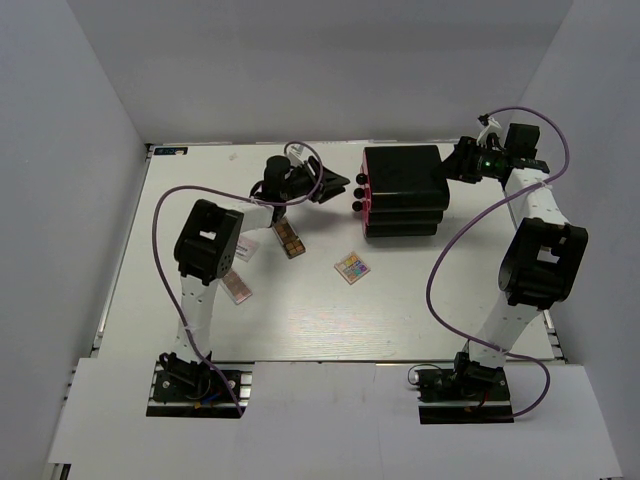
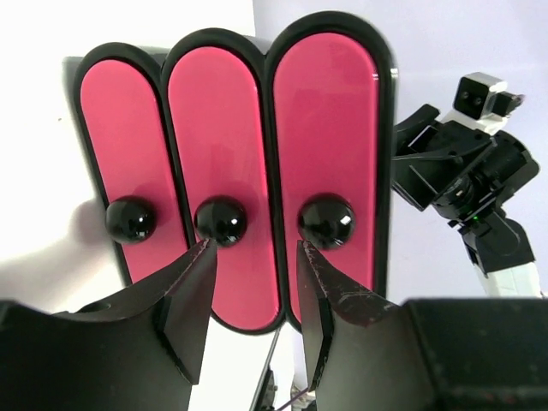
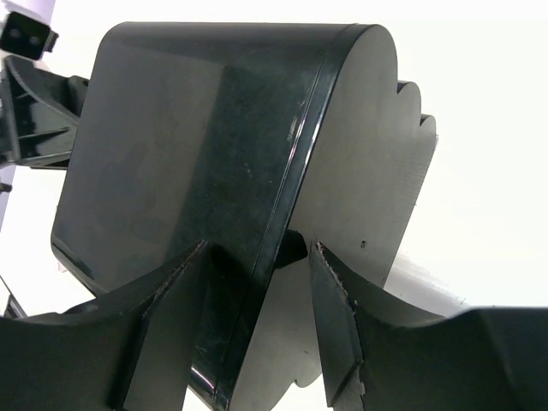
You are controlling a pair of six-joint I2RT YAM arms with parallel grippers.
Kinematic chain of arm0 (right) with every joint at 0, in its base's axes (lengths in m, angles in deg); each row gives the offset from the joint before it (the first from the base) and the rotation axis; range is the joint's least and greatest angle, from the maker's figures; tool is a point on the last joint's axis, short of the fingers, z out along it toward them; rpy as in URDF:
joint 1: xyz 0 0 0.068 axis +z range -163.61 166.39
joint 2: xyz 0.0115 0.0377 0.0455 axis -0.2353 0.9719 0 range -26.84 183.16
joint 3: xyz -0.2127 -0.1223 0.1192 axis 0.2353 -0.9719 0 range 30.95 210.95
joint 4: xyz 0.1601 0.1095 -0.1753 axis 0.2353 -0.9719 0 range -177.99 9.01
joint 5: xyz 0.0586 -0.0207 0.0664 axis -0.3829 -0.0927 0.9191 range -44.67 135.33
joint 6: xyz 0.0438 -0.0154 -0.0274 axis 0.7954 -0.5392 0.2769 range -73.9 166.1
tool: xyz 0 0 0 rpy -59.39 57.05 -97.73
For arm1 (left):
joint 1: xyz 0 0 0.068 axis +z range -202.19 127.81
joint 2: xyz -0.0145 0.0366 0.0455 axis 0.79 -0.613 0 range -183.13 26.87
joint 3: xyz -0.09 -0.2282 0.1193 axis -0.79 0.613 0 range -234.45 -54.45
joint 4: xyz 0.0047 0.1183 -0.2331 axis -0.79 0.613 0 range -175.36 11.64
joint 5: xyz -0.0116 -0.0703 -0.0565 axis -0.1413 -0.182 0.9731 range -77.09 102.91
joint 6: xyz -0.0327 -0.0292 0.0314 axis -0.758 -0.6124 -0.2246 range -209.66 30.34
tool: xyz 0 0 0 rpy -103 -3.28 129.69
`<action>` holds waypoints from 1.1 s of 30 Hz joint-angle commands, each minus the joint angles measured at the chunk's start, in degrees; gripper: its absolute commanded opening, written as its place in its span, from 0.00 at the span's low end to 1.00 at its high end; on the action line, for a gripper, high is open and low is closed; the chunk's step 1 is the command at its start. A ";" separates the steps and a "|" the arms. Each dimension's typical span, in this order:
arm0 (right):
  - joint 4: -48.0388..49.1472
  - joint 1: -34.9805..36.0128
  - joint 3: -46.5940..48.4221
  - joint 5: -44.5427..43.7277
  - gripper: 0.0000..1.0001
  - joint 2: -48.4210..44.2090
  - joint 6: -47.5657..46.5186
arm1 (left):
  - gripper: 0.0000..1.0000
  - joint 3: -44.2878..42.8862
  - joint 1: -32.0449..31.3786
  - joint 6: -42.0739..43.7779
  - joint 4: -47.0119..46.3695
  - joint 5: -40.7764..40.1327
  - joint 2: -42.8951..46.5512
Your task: Organize the makeup
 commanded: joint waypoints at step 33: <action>1.25 -0.22 -0.66 1.28 0.57 -0.19 -0.23 | 0.54 -9.78 -4.73 -1.75 2.01 0.16 -8.88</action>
